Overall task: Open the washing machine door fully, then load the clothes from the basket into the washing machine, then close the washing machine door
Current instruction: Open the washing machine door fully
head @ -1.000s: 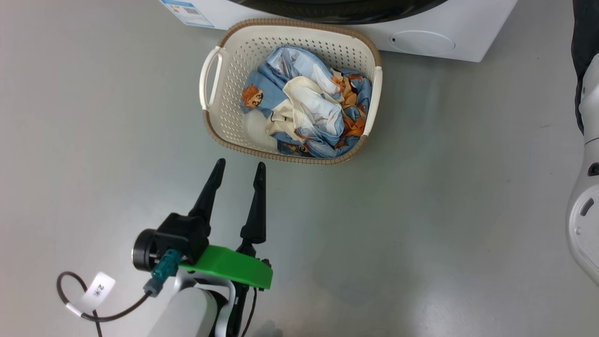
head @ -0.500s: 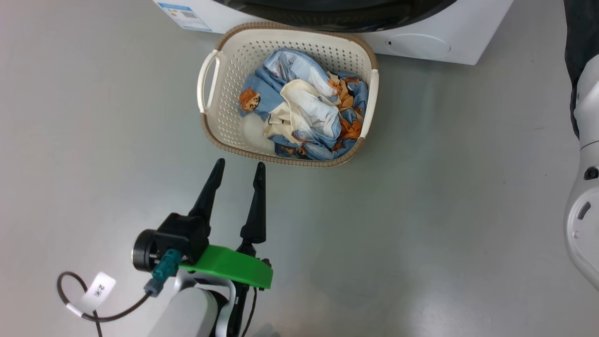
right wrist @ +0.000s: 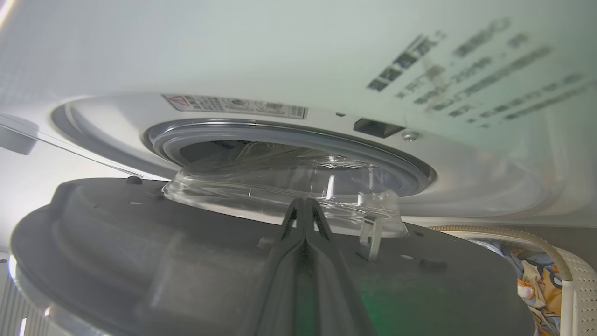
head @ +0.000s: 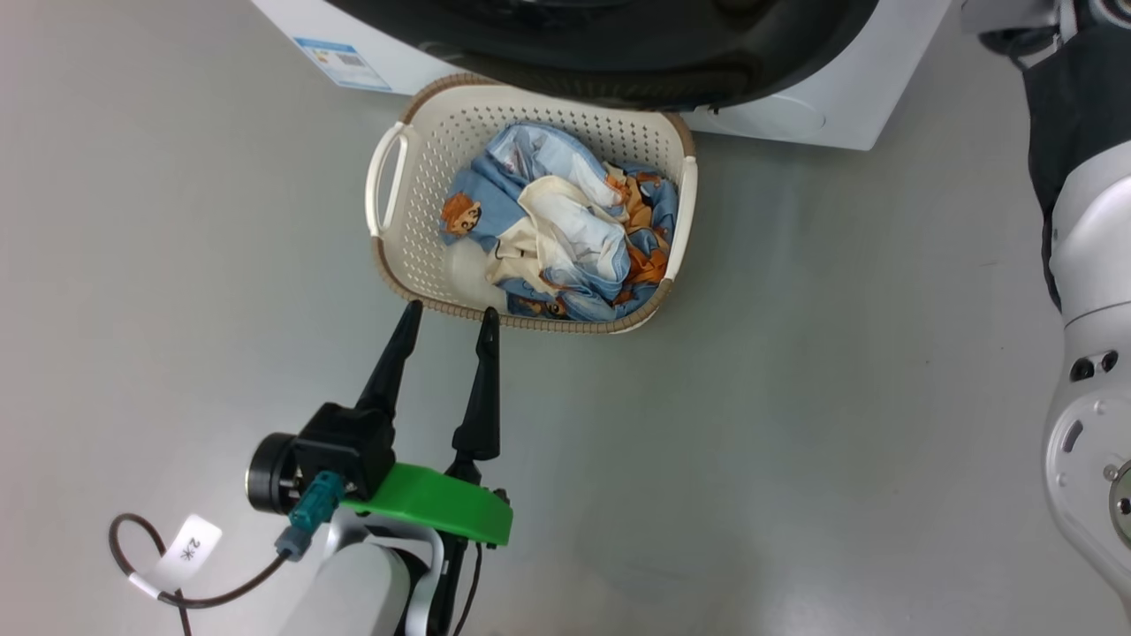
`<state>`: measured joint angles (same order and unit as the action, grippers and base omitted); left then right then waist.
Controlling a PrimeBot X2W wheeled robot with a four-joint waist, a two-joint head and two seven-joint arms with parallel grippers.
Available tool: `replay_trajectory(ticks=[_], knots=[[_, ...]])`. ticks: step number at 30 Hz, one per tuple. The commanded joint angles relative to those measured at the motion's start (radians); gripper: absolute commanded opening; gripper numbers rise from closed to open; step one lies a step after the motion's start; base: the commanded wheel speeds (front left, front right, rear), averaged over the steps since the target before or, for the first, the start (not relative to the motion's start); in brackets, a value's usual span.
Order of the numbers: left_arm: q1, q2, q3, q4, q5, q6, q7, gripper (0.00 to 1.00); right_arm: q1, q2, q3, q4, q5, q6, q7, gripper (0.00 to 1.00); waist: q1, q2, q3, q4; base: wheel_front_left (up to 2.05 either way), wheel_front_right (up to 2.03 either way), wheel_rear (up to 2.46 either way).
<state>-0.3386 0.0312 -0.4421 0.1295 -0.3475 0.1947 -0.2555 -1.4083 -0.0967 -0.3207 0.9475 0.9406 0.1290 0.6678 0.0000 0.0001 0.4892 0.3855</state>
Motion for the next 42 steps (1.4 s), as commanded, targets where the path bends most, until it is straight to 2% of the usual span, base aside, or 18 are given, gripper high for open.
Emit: replay_trajectory(ticks=[1,22,42], knots=[[-0.001,0.019,0.037,-0.016,0.007,-0.002,-0.006,1.0,0.01,0.046,0.022,-0.021,0.01,0.002,0.016,0.0,0.0,-0.0001,-0.008,-0.006,0.0,0.0,0.0],[0.042,0.019,0.058,0.004,0.036,-0.012,-0.006,1.0,0.171,0.047,0.137,-0.031,0.183,0.002,0.044,0.0,0.0,-0.0001,-0.102,-0.04,0.0,0.0,0.0],[0.083,0.019,0.076,0.016,0.061,-0.023,-0.006,1.0,0.322,0.047,0.435,-0.062,0.431,0.002,0.043,0.0,0.0,-0.0001,-0.184,-0.057,0.0,0.0,0.0]])
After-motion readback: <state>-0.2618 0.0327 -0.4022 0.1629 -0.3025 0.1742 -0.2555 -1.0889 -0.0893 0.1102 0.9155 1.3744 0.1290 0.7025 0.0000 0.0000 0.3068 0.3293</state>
